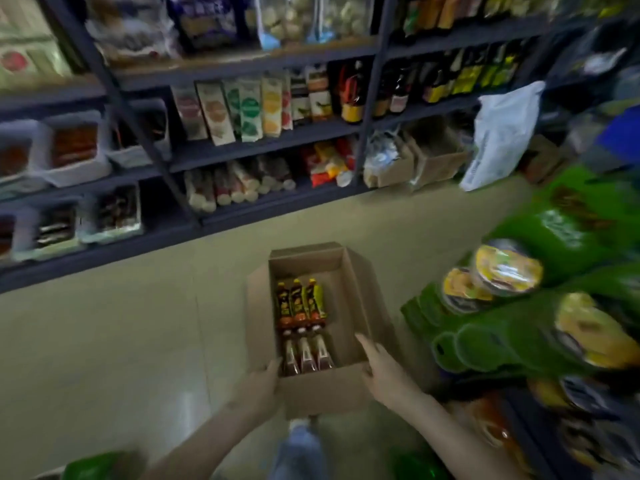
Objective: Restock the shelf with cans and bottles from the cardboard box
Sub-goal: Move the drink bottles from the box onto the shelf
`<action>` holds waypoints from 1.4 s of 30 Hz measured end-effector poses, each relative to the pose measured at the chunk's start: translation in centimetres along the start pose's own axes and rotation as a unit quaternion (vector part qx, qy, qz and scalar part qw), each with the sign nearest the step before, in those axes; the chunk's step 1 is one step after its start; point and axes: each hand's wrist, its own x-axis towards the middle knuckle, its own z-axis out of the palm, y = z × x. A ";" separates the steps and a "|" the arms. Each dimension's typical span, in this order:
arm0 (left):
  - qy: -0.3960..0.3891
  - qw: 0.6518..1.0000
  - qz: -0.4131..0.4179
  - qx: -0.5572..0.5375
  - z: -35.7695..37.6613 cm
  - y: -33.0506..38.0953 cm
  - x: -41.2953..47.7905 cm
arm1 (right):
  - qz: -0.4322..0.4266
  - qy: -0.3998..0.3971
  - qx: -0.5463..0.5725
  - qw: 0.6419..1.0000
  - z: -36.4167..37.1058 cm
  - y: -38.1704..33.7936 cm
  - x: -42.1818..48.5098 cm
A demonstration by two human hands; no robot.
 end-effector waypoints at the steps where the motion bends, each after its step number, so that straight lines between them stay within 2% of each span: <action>1: -0.006 1.000 -0.007 -0.006 0.0 -1.1 1.9 | 0.025 -0.016 0.002 1.000 0.8 0.4 2.7; 5: -0.019 0.997 -0.047 -0.054 2.3 -4.2 10.1 | 0.097 -0.064 -0.001 0.993 5.2 2.9 11.5; 8: -0.020 0.994 -0.063 -0.083 5.9 -4.9 17.8 | 0.119 -0.068 0.002 0.991 9.5 6.0 18.7; 11: -0.010 0.984 -0.083 -0.157 11.2 -5.4 26.9 | 0.161 -0.062 0.001 0.985 14.1 9.5 26.4; 14: 0.023 0.966 -0.128 -0.224 15.7 -6.1 35.5 | 0.123 -0.083 0.040 0.988 19.9 12.6 33.4; 16: 0.004 0.972 -0.128 -0.199 19.2 -6.9 40.5 | 0.103 -0.088 0.031 0.990 23.8 14.9 38.3; 20: -0.098 0.985 -0.098 -0.099 27.4 -7.7 48.4 | 0.110 -0.118 -0.061 0.985 30.4 19.4 47.5; 25: -0.137 0.978 -0.146 -0.056 33.3 -6.0 52.2 | 0.089 -0.148 -0.004 0.985 35.8 23.0 51.4; 28: -0.109 0.979 -0.170 -0.038 35.6 -5.0 52.3 | 0.079 -0.129 0.004 0.989 37.1 23.6 51.2; 32: -0.073 0.979 -0.186 -0.038 36.3 -4.5 52.7 | 0.066 -0.116 0.011 0.991 36.4 24.7 51.0; 38: -0.054 0.985 -0.152 -0.064 36.7 -4.0 53.2 | 0.080 -0.120 -0.069 0.987 34.0 26.7 51.0; 42: -0.060 0.981 -0.162 -0.084 36.8 -3.6 53.8 | 0.110 -0.099 -0.018 0.989 33.5 27.9 51.3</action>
